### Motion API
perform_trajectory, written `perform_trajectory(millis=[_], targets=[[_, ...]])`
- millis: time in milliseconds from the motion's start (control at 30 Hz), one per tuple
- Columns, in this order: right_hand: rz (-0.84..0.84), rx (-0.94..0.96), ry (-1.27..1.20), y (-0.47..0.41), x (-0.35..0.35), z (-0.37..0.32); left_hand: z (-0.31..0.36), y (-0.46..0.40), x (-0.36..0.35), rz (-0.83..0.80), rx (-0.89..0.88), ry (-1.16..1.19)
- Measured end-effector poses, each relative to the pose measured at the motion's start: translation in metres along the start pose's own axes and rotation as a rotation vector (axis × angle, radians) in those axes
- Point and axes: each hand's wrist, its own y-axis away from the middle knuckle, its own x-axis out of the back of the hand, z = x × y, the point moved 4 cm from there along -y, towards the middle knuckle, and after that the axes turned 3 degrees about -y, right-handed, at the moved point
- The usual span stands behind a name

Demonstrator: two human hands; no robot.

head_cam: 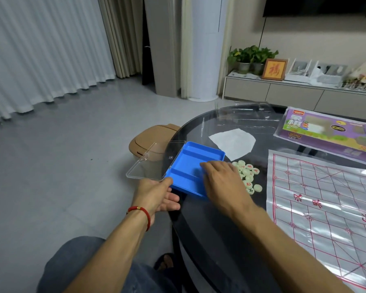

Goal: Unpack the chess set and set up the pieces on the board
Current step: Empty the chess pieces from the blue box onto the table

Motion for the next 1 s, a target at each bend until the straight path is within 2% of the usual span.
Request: perform_trajectory(millis=[200,333,733,1000], targets=[[-0.292,0.049,0.158,-0.034,0.013,0.016,0.000,0.003,0.002,-0.002,-0.007,0.038],[-0.423,0.071,0.204,-0.049,0.018,0.012,0.000,0.003,0.001,-0.010,-0.013,0.039],[-0.418,0.109,0.196,-0.055,0.018,0.012,0.001,0.008,0.001,-0.035,0.059,0.199],[-0.417,0.109,0.030,-0.058,0.013,0.019,0.001,0.008,-0.001,-0.011,0.059,0.190]])
